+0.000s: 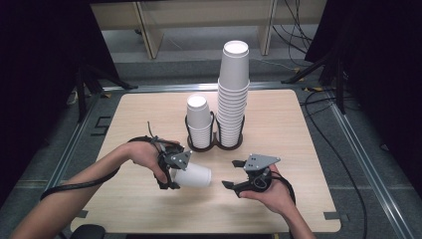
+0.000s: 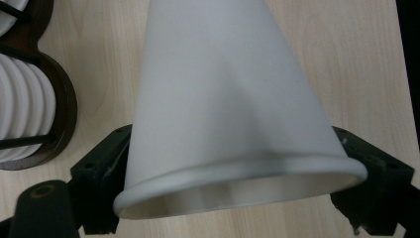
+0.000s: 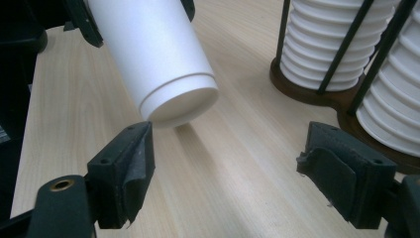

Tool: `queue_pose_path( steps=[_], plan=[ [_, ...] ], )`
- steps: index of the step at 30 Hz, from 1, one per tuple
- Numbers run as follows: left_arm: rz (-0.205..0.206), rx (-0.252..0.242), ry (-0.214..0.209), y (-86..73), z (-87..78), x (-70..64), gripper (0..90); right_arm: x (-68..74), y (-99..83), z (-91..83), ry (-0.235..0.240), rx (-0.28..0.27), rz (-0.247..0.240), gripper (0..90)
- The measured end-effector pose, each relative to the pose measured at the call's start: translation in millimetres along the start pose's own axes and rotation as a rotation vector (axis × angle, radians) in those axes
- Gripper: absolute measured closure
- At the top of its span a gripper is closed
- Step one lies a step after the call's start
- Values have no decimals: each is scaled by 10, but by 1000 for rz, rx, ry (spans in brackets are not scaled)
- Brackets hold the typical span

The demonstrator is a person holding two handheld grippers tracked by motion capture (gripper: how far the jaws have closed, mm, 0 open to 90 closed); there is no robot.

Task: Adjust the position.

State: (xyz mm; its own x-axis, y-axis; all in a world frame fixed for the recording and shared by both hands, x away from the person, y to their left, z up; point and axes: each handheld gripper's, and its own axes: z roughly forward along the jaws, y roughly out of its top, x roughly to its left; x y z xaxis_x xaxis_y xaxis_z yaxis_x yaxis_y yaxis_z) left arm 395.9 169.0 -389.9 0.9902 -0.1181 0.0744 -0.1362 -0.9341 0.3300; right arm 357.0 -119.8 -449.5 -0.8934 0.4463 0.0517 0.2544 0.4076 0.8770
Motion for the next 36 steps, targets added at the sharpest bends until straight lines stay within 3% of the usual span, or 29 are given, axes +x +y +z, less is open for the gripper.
queue_pose_path(
  steps=[3, 5, 15, 19, 22, 23, 24, 25, 32, 33, 36],
  plan=[
    [30, 34, -3, 23, -15, 11, 137, -5, 27, 12, 4, -1, -30, 206],
    [14, 26, -6, 26, -5, -4, 137, 1, 34, 15, 5, -1, -31, 206],
    [31, 67, -14, 74, 17, -7, 137, 59, 109, 101, 37, 16, -38, 206],
    [40, 86, -16, 90, 8, 0, 137, 83, 168, 147, 46, 15, -72, 205],
    [48, 97, -13, 111, -11, 6, 137, 102, 197, 170, 56, 16, -72, 205],
    [69, 117, -12, 123, -31, 23, 137, 102, 197, 170, 56, 16, -72, 205],
    [47, 97, -13, 127, -27, 9, 137, 109, 202, 181, 61, 14, -65, 204],
    [49, 99, -12, 134, -34, 11, 137, 102, 212, 185, 56, 16, -86, 204],
    [54, 120, -14, 164, -37, 38, 136, 151, 248, 236, 75, 17, -81, 203],
    [54, 120, -14, 164, -37, 38, 136, 147, 257, 248, 76, 13, -105, 203],
    [86, 159, -22, 183, -43, 55, 136, 166, 278, 274, 82, 19, -106, 202]
  ],
)
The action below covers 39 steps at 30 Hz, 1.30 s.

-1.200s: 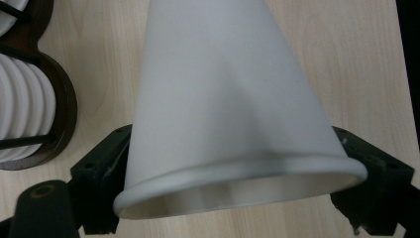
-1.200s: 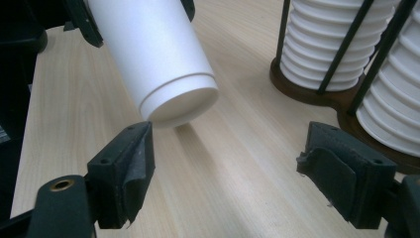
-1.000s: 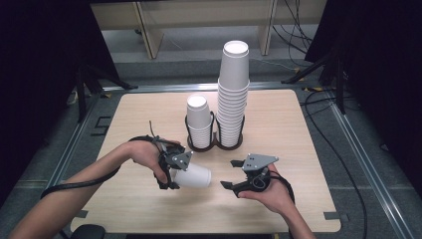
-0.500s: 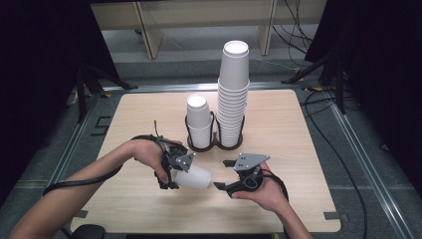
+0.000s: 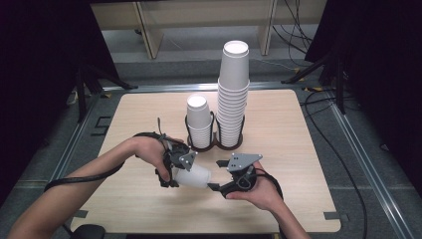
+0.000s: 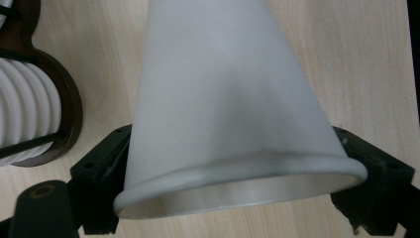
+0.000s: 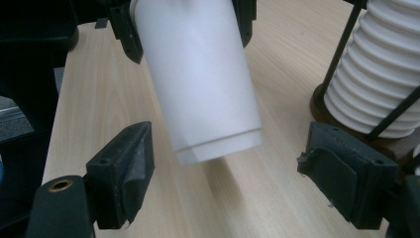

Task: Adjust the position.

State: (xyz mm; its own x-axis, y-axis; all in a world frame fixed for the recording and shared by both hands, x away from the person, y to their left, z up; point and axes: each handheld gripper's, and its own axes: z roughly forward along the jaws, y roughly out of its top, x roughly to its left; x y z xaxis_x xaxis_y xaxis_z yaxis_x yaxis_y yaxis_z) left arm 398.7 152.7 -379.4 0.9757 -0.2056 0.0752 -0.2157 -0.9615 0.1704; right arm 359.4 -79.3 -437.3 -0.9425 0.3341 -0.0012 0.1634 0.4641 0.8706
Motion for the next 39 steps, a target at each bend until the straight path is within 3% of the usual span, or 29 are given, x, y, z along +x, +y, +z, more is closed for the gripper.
queue_pose_path(
  steps=[2, 3, 8, 9, 23, 24, 31, 32, 39],
  plan=[
    [-24, -17, -3, 6, 10, -17, 136, 0, 24, 17, 6, -1, -11, 202],
    [2, 5, -2, 12, -3, 2, 136, 10, 34, 27, 10, 0, -1, 202],
    [-22, -13, 0, 22, 3, -4, 136, 13, 78, 58, 13, -2, -24, 201],
    [5, 11, 2, 27, -11, 14, 136, 19, 87, 71, 17, 1, -23, 200],
    [4, 28, 0, 56, -29, 39, 136, 65, 177, 223, 33, 25, -53, 195],
    [5, 29, 0, 59, -30, 40, 136, 52, 185, 234, 30, 18, -80, 194],
    [15, 35, -5, 72, -33, 42, 136, 74, 207, 267, 37, 30, -60, 194],
    [15, 35, -5, 74, -34, 42, 136, 64, 215, 274, 35, 27, -85, 194],
    [17, 36, -7, 86, -33, 37, 135, 68, 229, 332, 42, 38, -91, 194]
  ],
)
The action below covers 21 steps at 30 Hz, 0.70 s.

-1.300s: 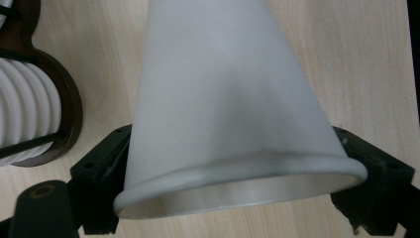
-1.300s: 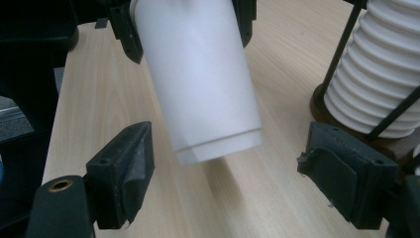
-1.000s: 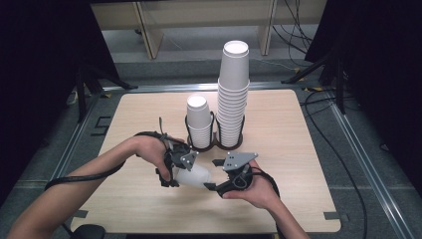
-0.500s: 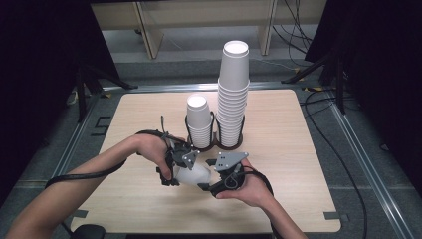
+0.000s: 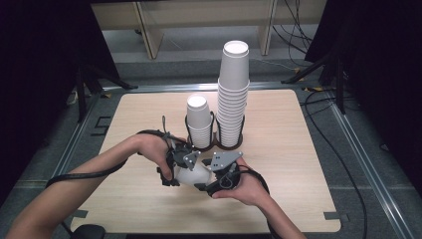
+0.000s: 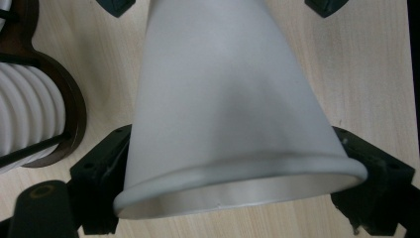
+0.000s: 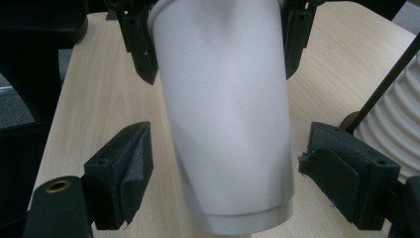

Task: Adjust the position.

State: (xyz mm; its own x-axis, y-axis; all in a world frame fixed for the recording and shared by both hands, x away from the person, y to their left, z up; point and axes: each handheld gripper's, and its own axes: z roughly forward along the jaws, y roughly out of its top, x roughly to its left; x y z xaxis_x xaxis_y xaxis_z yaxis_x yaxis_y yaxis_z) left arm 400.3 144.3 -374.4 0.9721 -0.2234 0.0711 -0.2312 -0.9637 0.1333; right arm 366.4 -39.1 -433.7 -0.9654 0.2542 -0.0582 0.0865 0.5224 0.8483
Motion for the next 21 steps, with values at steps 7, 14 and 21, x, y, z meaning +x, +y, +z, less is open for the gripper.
queue_pose_path(
  steps=[7, 14, 21],
  plan=[
    [7, 5, -2, 2, -13, 2, 136, 3, -9, 56, 9, 14, 5, 194],
    [8, 4, -1, 10, -31, 0, 136, 4, -1, 101, 4, 8, -12, 194],
    [-11, -15, -4, 22, -17, -16, 136, 10, -2, 132, 12, 10, 6, 192]
  ],
)
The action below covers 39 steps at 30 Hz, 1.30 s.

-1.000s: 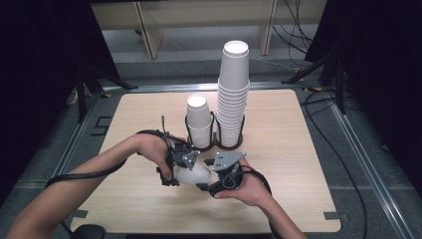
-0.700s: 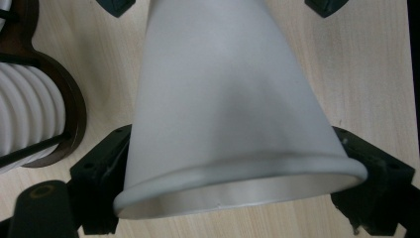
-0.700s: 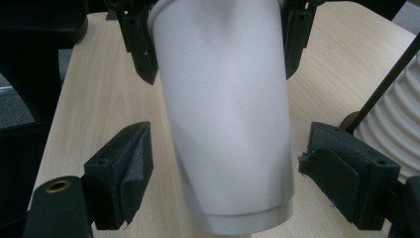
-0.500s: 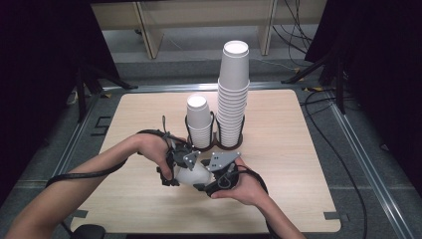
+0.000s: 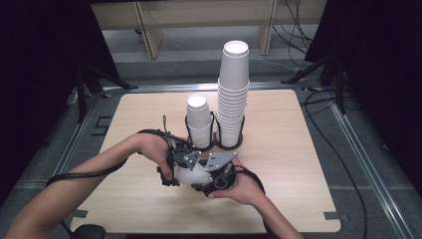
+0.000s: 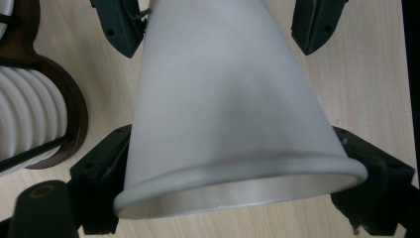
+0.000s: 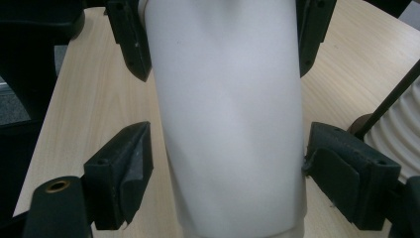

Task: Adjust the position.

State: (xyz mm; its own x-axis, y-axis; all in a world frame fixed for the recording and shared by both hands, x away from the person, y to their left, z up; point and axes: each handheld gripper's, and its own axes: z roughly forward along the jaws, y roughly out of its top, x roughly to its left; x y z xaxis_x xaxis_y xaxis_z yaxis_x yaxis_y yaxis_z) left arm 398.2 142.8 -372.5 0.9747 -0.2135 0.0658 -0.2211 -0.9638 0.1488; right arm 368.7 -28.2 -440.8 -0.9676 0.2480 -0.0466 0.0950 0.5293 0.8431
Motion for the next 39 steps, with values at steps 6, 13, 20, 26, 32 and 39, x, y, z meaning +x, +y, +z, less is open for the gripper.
queue_pose_path(
  steps=[6, 13, 20, 26, 32, 39],
  plan=[
    [27, 16, 1, 13, -15, 16, 136, -4, -15, 46, -6, -15, -7, 191],
    [33, 15, 3, 20, -26, 16, 136, -1, -30, 84, -10, -23, -10, 190],
    [11, -10, 1, 23, -28, 6, 137, -2, -23, 107, -25, -27, -13, 193],
    [19, -12, -5, 39, -23, -6, 137, 15, -19, 131, -29, -31, -26, 193],
    [23, -10, 1, 42, -21, -2, 138, 12, -29, 141, -33, -35, -21, 193],
    [40, -6, -5, 45, -16, -4, 139, 8, -33, 161, -33, -39, -56, 200]
  ],
)
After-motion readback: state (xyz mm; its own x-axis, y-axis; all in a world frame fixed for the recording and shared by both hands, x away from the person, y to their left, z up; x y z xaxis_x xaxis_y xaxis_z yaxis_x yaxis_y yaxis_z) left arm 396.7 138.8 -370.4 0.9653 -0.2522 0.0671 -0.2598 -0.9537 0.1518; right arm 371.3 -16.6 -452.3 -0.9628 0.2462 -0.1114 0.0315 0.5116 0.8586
